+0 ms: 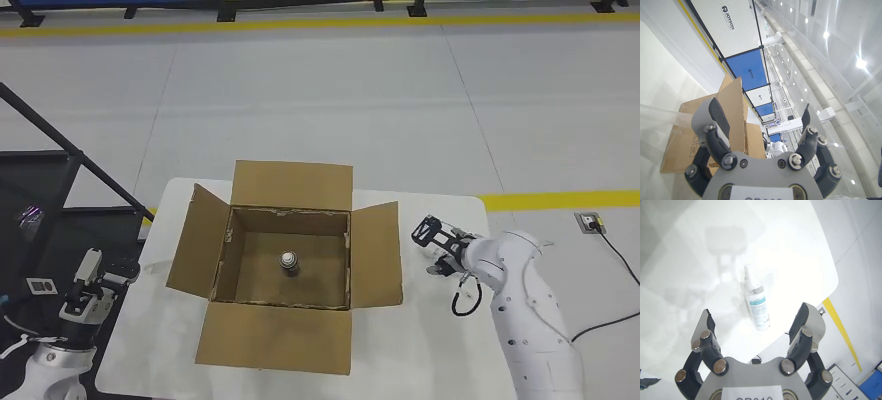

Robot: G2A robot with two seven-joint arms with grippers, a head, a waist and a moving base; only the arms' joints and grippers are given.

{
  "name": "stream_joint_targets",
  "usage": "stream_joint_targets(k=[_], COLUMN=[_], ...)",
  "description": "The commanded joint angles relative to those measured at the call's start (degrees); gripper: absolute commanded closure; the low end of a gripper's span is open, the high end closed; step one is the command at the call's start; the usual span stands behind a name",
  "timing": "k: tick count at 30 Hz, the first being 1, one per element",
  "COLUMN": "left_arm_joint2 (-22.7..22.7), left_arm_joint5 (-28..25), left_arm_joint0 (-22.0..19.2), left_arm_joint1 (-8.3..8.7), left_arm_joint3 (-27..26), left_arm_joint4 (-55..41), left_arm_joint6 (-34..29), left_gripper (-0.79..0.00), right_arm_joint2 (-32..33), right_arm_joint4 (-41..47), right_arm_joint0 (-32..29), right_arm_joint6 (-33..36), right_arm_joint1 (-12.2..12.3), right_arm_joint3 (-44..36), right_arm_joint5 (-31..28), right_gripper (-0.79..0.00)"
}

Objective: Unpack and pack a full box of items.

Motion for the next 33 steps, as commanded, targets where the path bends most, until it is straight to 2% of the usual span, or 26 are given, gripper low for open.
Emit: stream_joint_targets(k=[1, 8, 13, 17, 18, 19, 22, 23, 25, 27, 33], left_arm_joint2=[0.0, 0.0, 0.0, 0.0, 0.0, 0.0, 0.0, 0.0, 0.0, 0.0, 0.0], left_arm_joint5=[0.0, 0.0, 0.0, 0.0, 0.0, 0.0, 0.0, 0.0, 0.0, 0.0, 0.0], left_arm_joint0=[0.0, 0.0, 0.0, 0.0, 0.0, 0.0, 0.0, 0.0, 0.0, 0.0, 0.0], left_arm_joint1=[0.00, 0.00, 0.00, 0.00, 0.00, 0.00, 0.00, 0.00, 0.00, 0.00, 0.00], left_arm_joint3=[0.0, 0.0, 0.0, 0.0, 0.0, 0.0, 0.0, 0.0, 0.0, 0.0, 0.0], left_arm_joint4=[0.0, 0.0, 0.0, 0.0, 0.0, 0.0, 0.0, 0.0, 0.0, 0.0, 0.0], left_arm_joint6=[0.0, 0.0, 0.0, 0.0, 0.0, 0.0, 0.0, 0.0, 0.0, 0.0, 0.0], left_gripper=[-0.785, -0.785, -0.785, -0.785, -0.785, -0.785, -0.785, -0.785, -0.785, -0.785, -0.785], right_arm_joint2=[-0.2, -0.5, -1.3, -1.8, -2.1, -2.5, -3.8, -4.1, -4.7, -5.3, -7.2], right_arm_joint4=[-0.8, -3.0, -4.5, -4.5, -4.6, -4.5, -4.2, -4.1, -4.1, -4.2, -3.6], right_arm_joint0=[2.1, 8.6, 10.2, 10.3, 10.3, 10.5, 11.2, 11.4, 11.8, 12.2, 13.3], right_arm_joint6=[-1.7, -7.1, -7.8, -8.0, -8.0, -7.9, -7.8, -7.8, -7.9, -7.9, -7.5], right_arm_joint1=[0.6, 2.7, 3.4, 3.8, 3.8, 3.8, 3.7, 3.7, 3.7, 3.7, 3.5], right_arm_joint3=[4.3, 17.4, 20.7, 21.4, 21.8, 22.2, 23.4, 23.8, 24.5, 25.4, 27.5], right_arm_joint5=[-1.7, -7.1, -7.8, -8.0, -8.0, -7.9, -7.6, -7.5, -7.3, -7.1, -5.9], right_gripper=[-0.785, -0.785, -0.785, -0.723, -0.653, -0.640, -0.477, -0.483, -0.446, -0.471, -0.459])
